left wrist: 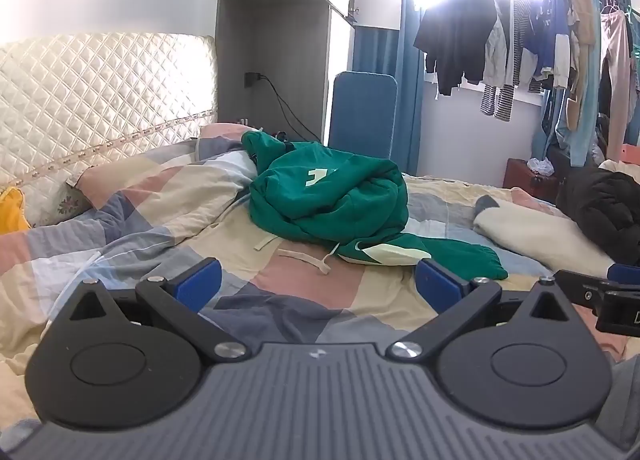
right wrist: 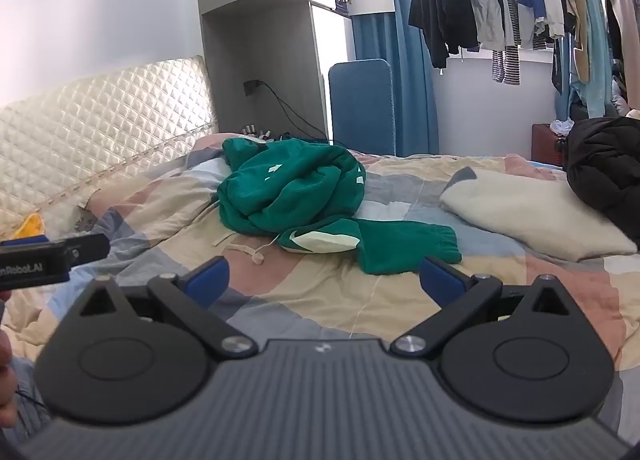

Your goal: Fold large clothes

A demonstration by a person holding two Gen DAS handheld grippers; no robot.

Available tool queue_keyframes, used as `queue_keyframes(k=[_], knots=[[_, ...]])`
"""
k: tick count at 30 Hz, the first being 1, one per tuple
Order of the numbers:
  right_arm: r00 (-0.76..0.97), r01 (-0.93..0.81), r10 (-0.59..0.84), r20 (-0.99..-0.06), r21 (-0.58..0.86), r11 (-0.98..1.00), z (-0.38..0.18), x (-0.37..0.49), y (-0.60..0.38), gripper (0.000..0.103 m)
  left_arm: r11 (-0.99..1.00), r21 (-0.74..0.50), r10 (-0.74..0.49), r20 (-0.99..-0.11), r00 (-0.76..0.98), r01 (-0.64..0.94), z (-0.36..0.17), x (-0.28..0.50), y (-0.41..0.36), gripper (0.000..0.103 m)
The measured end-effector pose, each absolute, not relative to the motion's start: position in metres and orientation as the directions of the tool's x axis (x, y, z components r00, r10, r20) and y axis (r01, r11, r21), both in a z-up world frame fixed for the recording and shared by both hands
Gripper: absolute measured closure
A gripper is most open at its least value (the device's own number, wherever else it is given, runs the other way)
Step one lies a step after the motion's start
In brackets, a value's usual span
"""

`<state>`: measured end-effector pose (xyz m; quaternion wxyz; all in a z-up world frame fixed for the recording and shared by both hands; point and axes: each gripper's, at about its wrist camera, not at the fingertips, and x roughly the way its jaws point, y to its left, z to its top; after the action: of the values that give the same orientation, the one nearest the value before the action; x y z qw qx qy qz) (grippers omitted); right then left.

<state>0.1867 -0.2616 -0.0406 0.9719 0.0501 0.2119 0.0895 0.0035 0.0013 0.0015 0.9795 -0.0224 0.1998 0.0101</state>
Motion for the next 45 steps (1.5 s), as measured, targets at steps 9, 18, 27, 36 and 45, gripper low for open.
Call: queue_keyframes(k=[9, 18, 27, 36, 45], knots=[[0.889, -0.144, 0.189, -0.418, 0.138, 0.980, -0.044, 0.187, -0.259, 0.000, 0.999, -0.041, 0.010, -0.392, 0.920, -0.028, -0.001, 0.001, 0.001, 0.000], [0.890, -0.133, 0.178, -0.420, 0.134, 0.982, -0.042, 0.187, -0.259, 0.000, 0.998, -0.059, -0.008, -0.398, 0.917, -0.017, 0.000, 0.002, 0.001, 0.000], [0.887, -0.141, 0.189, -0.421, 0.143, 0.980, -0.043, 0.187, -0.261, 0.000, 0.999, -0.047, -0.010, -0.392, 0.920, -0.009, 0.002, 0.000, -0.003, 0.000], [0.887, -0.152, 0.199, -0.417, 0.145, 0.978, -0.038, 0.188, -0.260, 0.000, 0.999, -0.046, -0.001, -0.392, 0.920, -0.018, 0.007, 0.002, -0.001, 0.000], [0.888, -0.154, 0.200, -0.414, 0.142, 0.978, -0.026, 0.190, -0.259, 0.000, 0.998, -0.053, 0.004, -0.384, 0.923, -0.026, 0.011, 0.001, 0.003, 0.000]])
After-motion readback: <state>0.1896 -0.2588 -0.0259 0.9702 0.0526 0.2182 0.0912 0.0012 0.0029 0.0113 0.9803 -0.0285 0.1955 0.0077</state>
